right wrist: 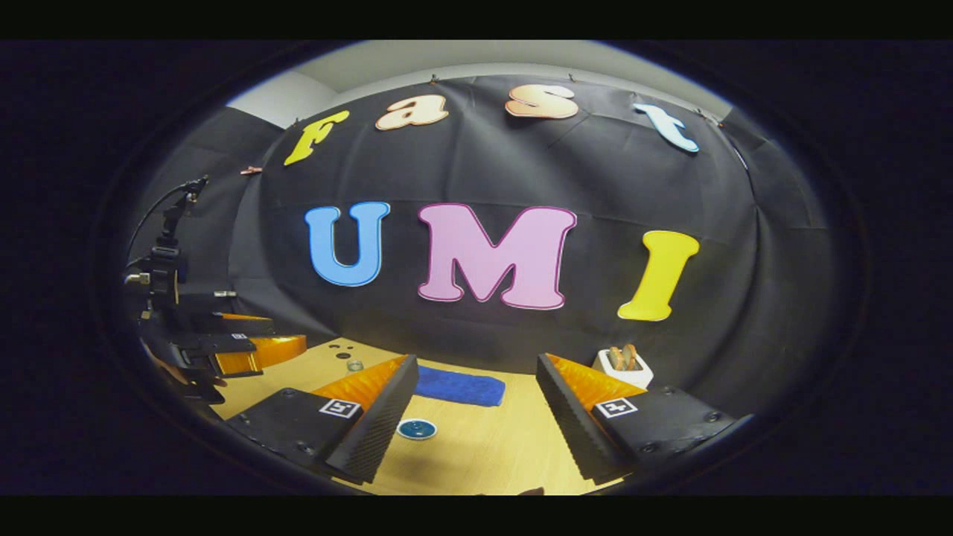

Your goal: Open the teacup lid with one hand, grasp the water bottle and pour water into the teacup with the other hand; after pouring, place the water bottle on the coaster and then close the teacup lid.

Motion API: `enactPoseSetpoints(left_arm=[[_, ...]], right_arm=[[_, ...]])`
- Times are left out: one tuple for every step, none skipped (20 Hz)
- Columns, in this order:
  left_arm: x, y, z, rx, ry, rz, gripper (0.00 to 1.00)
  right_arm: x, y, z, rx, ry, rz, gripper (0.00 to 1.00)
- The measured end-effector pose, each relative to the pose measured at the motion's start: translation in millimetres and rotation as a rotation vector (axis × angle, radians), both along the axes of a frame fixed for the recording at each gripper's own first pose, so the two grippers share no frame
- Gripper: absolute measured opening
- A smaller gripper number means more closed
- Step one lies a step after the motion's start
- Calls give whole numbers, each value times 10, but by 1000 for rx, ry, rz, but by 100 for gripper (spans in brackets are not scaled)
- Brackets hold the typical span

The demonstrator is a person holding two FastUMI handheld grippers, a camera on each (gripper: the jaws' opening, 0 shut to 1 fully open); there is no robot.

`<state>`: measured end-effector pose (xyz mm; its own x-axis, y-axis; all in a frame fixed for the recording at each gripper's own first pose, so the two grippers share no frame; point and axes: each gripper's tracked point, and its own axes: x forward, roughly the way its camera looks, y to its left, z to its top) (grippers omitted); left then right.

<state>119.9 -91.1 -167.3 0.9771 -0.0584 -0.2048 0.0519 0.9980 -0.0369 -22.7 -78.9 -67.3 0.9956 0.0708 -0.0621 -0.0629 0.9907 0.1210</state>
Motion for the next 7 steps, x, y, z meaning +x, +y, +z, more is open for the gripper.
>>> enactPoseSetpoints(left_arm=[[5,-24,4,-3,-2,-4,97],[5,-34,7,-8,0,-5,96],[-11,-48,8,-10,0,-4,97],[-10,-39,31,-12,-6,1,100],[1,-40,36,-13,-9,7,97],[2,-37,40,-13,-12,12,97],[-6,-31,43,-12,-12,19,97]], right_arm=[[0,-27,5,0,-5,-5,98],[-9,-36,18,2,-7,-7,98],[-16,-49,39,5,-11,-10,98],[-29,-53,69,8,-18,-8,98],[-50,-51,84,10,-21,-4,98],[-70,-57,90,8,-24,-1,98],[-88,-64,99,6,-24,2,98]])
